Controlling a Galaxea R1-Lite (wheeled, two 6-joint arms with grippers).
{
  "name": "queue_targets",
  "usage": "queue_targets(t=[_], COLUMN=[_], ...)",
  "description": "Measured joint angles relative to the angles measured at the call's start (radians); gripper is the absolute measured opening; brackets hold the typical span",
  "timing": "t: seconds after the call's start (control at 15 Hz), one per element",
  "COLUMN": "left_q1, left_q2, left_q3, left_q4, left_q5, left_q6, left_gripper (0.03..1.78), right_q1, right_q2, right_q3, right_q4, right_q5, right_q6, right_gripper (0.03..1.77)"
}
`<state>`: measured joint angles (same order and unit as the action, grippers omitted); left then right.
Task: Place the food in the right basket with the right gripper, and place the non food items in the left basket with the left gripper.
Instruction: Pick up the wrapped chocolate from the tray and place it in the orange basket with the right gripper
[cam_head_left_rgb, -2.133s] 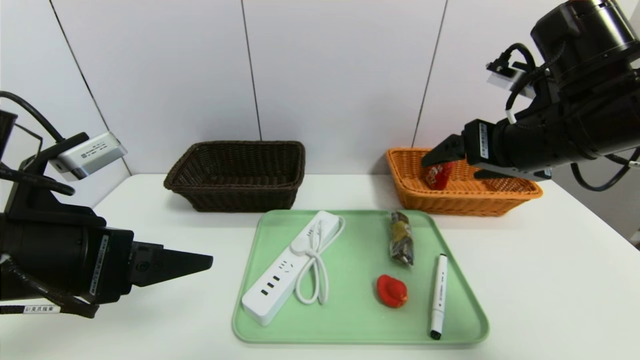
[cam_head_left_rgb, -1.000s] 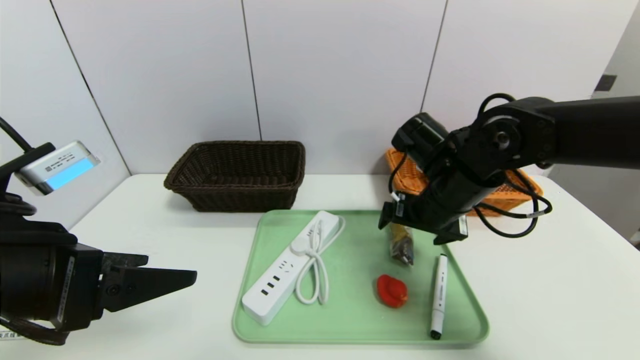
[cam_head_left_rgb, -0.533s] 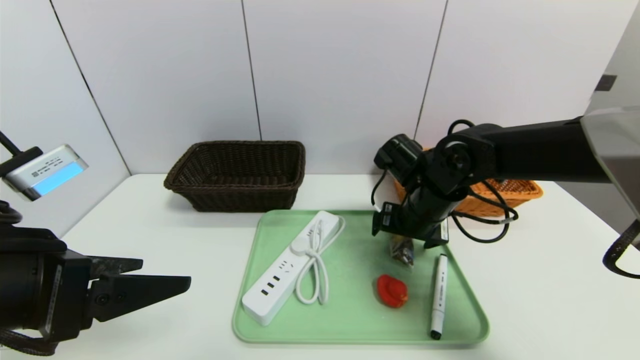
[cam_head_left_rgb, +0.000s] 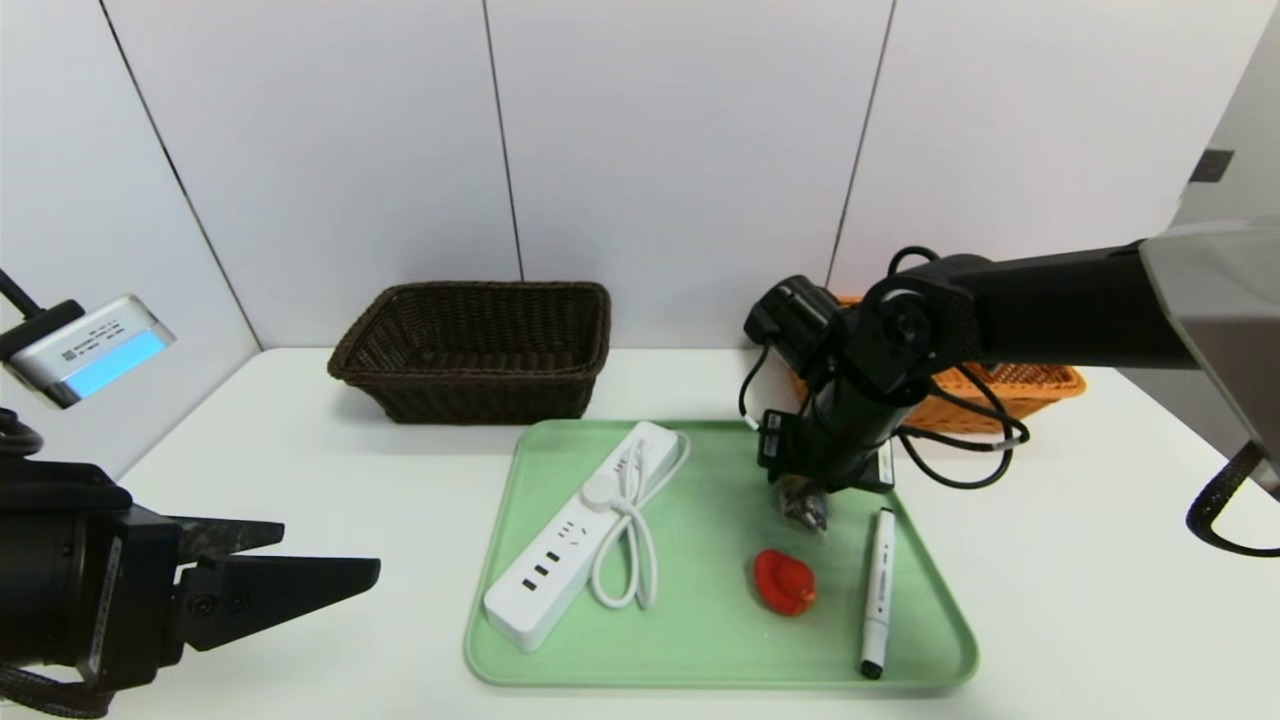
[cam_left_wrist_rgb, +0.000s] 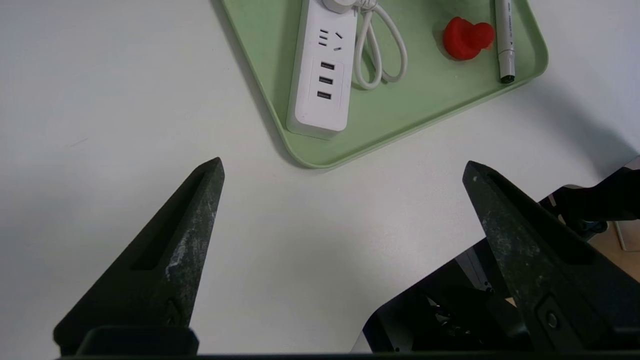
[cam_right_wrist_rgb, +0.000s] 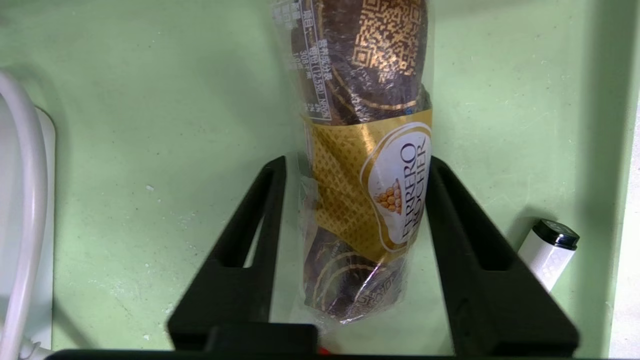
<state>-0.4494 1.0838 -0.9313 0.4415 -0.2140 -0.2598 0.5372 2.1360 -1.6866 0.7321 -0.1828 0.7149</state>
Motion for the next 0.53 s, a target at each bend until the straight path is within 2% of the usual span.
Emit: queue_targets(t=[0.07,0.13,0.2,0.53], left_q1=[0.000,0.000,0.000,0.000], left_q2=[-0.001,-0.003,-0.003,-0.005], left_q3=[0.001,0.003,0.005,0.014], left_q4=[0.000,0.000,0.000,0.000], left_q5=[-0.001,0.000,-0.001,-0.001], left_q6=[0.000,0.000,0.000,0.000], left_gripper=[1.69,1.69,1.69,1.69], right_q1=[0.002,0.007,0.016,0.082], right_q2=[-0.005,-0.013,-0.026,-0.123], right_q3=[0.000,0.000,-0.001,-0.002], right_q4=[0.001,0.001,0.003,0.005], right_q5=[0.001,0.002,0.005,0.014], right_q6=[0.000,0.000,0.000,0.005], right_gripper=[0.74,0.28,0.07,0.08])
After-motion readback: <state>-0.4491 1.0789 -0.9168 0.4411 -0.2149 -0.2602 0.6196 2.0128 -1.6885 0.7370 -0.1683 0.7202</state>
